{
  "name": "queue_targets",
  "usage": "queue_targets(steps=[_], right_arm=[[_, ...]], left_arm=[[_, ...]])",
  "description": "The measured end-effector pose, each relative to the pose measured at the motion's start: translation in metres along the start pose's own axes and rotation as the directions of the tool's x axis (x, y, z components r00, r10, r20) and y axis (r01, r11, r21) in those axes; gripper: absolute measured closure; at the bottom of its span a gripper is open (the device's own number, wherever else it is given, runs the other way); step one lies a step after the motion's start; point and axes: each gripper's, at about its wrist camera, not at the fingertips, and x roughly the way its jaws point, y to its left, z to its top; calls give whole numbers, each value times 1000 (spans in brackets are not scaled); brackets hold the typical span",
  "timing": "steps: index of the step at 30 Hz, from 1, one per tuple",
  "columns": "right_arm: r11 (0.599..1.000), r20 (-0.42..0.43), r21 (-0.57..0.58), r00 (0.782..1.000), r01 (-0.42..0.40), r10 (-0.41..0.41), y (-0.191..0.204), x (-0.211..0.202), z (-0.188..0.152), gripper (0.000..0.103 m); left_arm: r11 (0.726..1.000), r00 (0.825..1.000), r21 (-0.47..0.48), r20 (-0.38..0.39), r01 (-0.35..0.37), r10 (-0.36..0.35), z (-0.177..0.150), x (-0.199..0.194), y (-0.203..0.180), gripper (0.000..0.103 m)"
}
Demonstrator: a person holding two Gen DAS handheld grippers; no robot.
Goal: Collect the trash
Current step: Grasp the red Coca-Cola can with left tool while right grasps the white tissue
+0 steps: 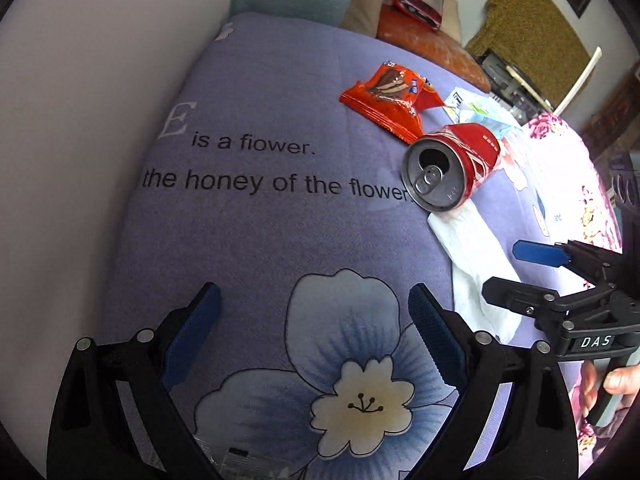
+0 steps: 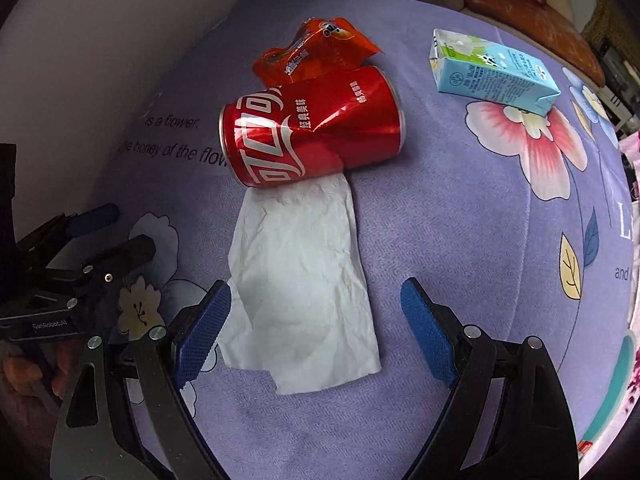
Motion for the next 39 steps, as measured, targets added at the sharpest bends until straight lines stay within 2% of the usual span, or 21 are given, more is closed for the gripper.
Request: queue_targets(steps=[7, 8, 11, 12, 13, 14, 15, 20, 29, 33, 39], right_arm=[[998, 39, -39, 998, 46, -44, 15, 16, 6, 20], [997, 47, -48, 998, 54, -52, 17, 17, 6, 25], [990, 70, -97, 992, 107, -100, 22, 15, 1, 44], [989, 71, -110, 993, 101, -93, 24, 13, -1, 58], [987, 72, -125, 993, 103, -95, 24, 11, -2, 68], [986, 69, -134, 993, 101, -93, 25, 9, -4, 88], [986, 61, -136, 994, 101, -94, 22, 5, -5, 94], [990, 44, -98, 994, 101, -97, 3, -7, -21, 96], [984, 105, 164, 991, 71, -88, -77, -47, -39, 96], [977, 124, 205, 989, 51, -78, -97, -54, -37, 96], [969, 143, 246, 989, 9, -46, -113, -55, -37, 96]], left_arm=[[1000, 1000, -13, 12, -2, 2, 5, -5, 6, 8], [1000, 1000, -13, 12, -1, 1, 5, -6, 6, 9], [1000, 1000, -11, 8, 3, -3, 5, -6, 6, 8], [1000, 1000, -10, 6, 5, -5, 5, -6, 5, 8], [1000, 1000, -7, 4, 8, -8, 6, -5, 3, 9], [1000, 1000, -2, 4, 11, -11, 7, -5, 0, 9], [1000, 1000, 5, 4, 13, -13, 7, -5, -3, 9], [998, 1000, 48, 5, 28, -29, 12, -4, -25, 8], [982, 1000, 185, 16, 19, -23, 45, 4, -74, 8], [960, 1000, 279, -3, 13, -13, 59, 15, -98, 8], [914, 998, 406, -44, -28, 50, 75, 41, -126, 8]])
